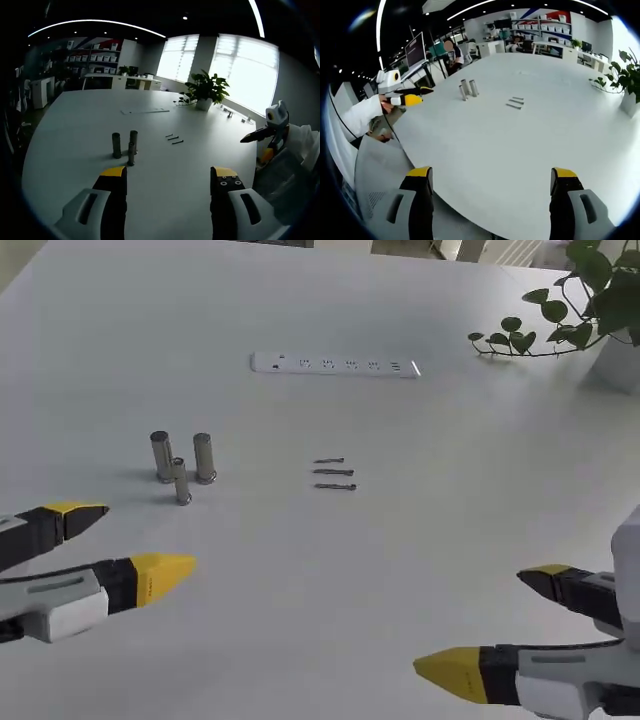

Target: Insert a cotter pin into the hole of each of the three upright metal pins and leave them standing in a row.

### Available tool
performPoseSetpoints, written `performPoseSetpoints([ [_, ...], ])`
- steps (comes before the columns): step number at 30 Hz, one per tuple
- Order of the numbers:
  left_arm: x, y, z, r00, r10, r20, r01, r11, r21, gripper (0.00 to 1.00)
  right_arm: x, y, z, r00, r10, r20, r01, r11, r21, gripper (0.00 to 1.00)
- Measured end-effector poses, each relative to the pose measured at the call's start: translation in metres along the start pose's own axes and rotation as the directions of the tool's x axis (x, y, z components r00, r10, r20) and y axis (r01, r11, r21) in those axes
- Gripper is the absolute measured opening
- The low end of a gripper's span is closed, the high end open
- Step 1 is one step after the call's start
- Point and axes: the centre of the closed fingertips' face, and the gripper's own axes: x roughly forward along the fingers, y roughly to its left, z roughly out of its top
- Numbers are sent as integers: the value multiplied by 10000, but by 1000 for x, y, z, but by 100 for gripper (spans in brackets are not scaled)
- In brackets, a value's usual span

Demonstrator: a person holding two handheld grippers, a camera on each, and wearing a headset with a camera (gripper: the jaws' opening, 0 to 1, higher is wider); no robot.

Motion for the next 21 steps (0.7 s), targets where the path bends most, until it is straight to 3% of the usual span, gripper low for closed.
performPoseSetpoints([
  [4, 9, 12, 10, 9997, 168, 150, -171, 9996, 241, 61, 1, -1, -3, 10000, -4, -62, 4, 9999, 114, 96],
  [10, 26, 31, 18, 9992, 400, 27, -401, 9951, 899, 49, 2, -3, -5, 9999, -45, -151, 49, 9997, 219, 96],
  [21, 61, 60, 19, 9982, 530, -290, -488, 9905, 1285, 31, 4, -7, -5, 9993, -125, -360, 136, 9995, 295, 96],
])
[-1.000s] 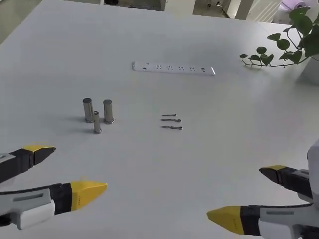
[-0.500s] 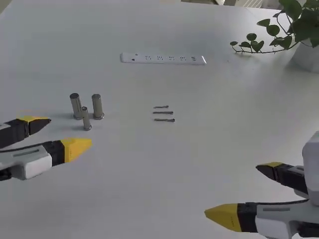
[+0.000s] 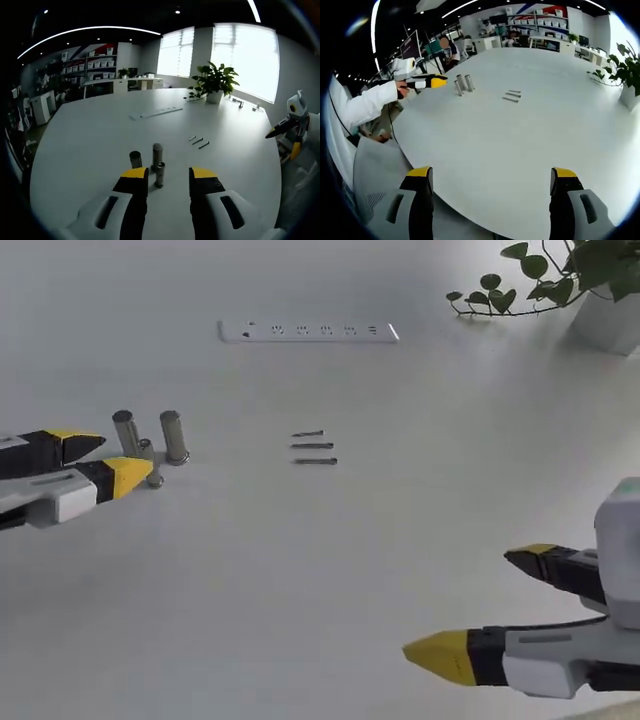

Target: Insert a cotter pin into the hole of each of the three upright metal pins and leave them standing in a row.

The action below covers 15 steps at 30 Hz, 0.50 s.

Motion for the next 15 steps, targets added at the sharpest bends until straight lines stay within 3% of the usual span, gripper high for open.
performPoseSetpoints([
  [15, 35, 9, -13, 9977, -183, -656, 233, 9968, 762, 15, 0, -4, -7, 9991, -269, -333, 277, 9993, 247, 96],
])
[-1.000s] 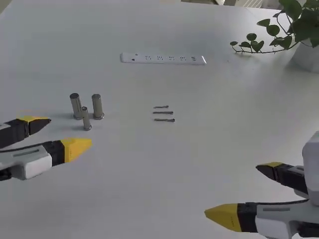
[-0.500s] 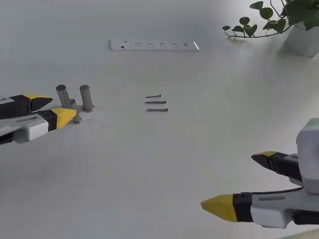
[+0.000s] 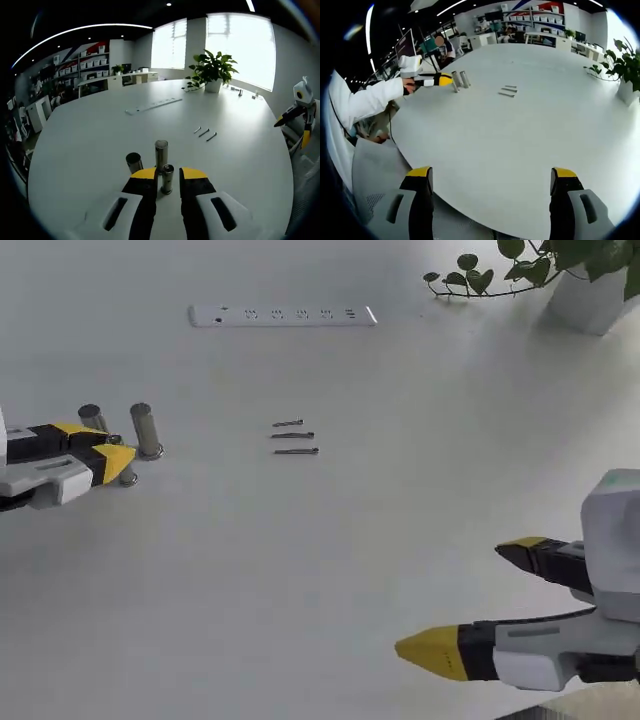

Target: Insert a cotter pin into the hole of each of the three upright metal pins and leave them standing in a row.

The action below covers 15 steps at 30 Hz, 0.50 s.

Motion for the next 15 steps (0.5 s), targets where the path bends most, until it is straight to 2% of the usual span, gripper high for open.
performPoseSetpoints([
  [6, 3, 0, -4, 9999, -88, -118, 92, 9994, 339, 8, 0, 0, 0, 10000, -70, 6, 70, 9999, 106, 96],
  [15, 3, -3, -4, 9987, -508, -9, 508, 9985, 208, 7, -1, 3, 0, 10000, -80, -39, 80, 9999, 78, 96],
])
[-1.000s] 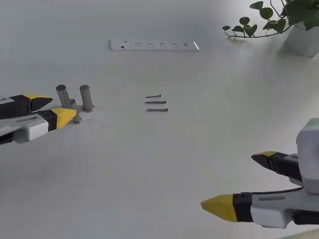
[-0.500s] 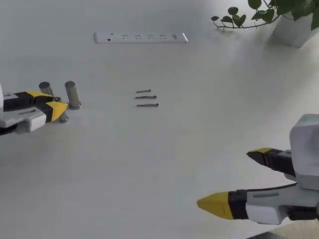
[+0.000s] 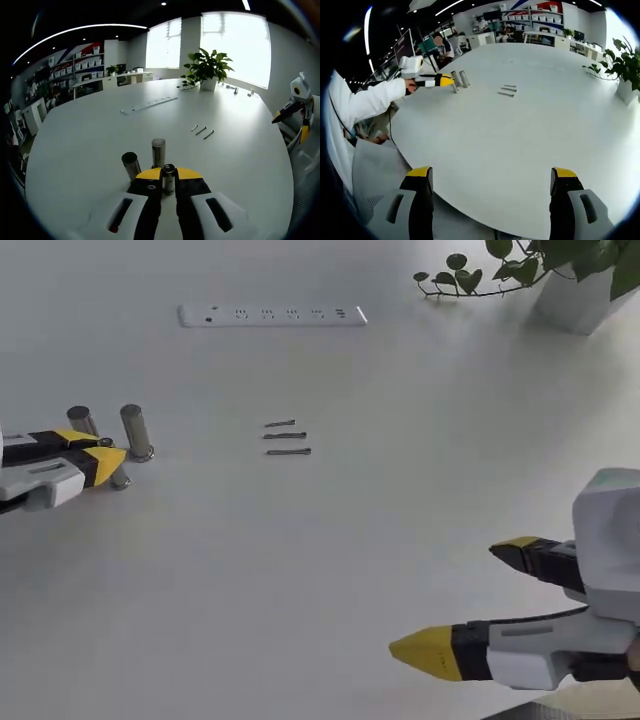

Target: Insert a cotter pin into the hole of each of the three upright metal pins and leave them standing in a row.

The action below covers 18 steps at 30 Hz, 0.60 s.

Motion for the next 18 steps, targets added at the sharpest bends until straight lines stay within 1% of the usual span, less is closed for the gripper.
performPoseSetpoints([
  [1, 0, 0, 0, 10000, -13, -2, 13, 9997, 259, 7, 0, 0, 0, 10000, -2, 8, 2, 10000, -10, 96],
  [2, -1, -1, -1, 9999, -56, -90, 64, 9964, 843, 7, -1, 1, 1, 10000, -8, 24, 8, 10000, -20, 96],
  [4, -3, -1, -1, 9993, 96, -351, -54, 9930, 1181, 7, -1, 1, 2, 10000, -17, 44, 17, 10000, -39, 96],
  [5, -5, -6, 2, 9997, 33, -260, 4, 9904, 1380, 6, -2, 1, 2, 10000, -33, 61, 33, 10000, -49, 96],
  [6, -7, -10, 5, 9999, -64, -158, 86, 9893, 1458, 6, -2, 2, 2, 10000, -33, 78, 33, 10000, -59, 96],
  [7, -10, -16, 11, 9997, -225, -2, 222, 9877, 1549, 6, -2, 2, 3, 9999, -35, 120, 35, 10000, -62, 96],
  [8, -11, -21, 14, 9992, -384, 68, 366, 9836, 1766, 6, -2, 2, 3, 9999, -36, 137, 37, 10000, -52, 96],
  [10, -16, -37, 22, 9961, -870, 153, 818, 9735, 2137, 6, -2, 3, 3, 9998, -26, 188, 27, 10000, -42, 96],
  [11, -19, -45, 27, 9942, -1028, 308, 939, 9721, 2152, 6, -2, 4, 3, 9997, -6, 232, 7, 10000, -27, 96],
  [12, -21, -52, 32, 9915, -1223, 442, 1099, 9696, 2185, 6, -1, 5, 3, 9996, 19, 266, -18, 10000, -17, 96],
  [13, -23, -60, 37, 9872, -1504, 531, 1337, 9620, 2379, 6, -1, 5, 3, 9995, 44, 297, -44, 10000, 2, 96],
  [14, -25, -65, 40, 9855, -1595, 578, 1417, 9612, 2368, 6, -1, 5, 2, 9995, 54, 314, -55, 10000, 21, 96],
  [15, -28, -73, 45, 9822, -1770, 634, 1568, 9573, 2430, 6, -1, 6, 2, 9994, 68, 330, -69, 10000, 48, 96],
  [16, -30, -79, 49, 9791, -1916, 681, 1687, 9522, 2547, 6, 0, 6, 2, 9993, 84, 355, -86, 10000, 44, 96],
  [17, -31, -86, 53, 9762, -2048, 719, 1804, 9497, 2561, 6, 0, 7, 1, 9992, 106, 379, -108, 9999, 44, 96],
  [18, -31, -88, 54, 9751, -2099, 721, 1851, 9484, 2576, 6, 0, 7, 1, 9992, 113, 391, -115, 9999, 45, 96],
])
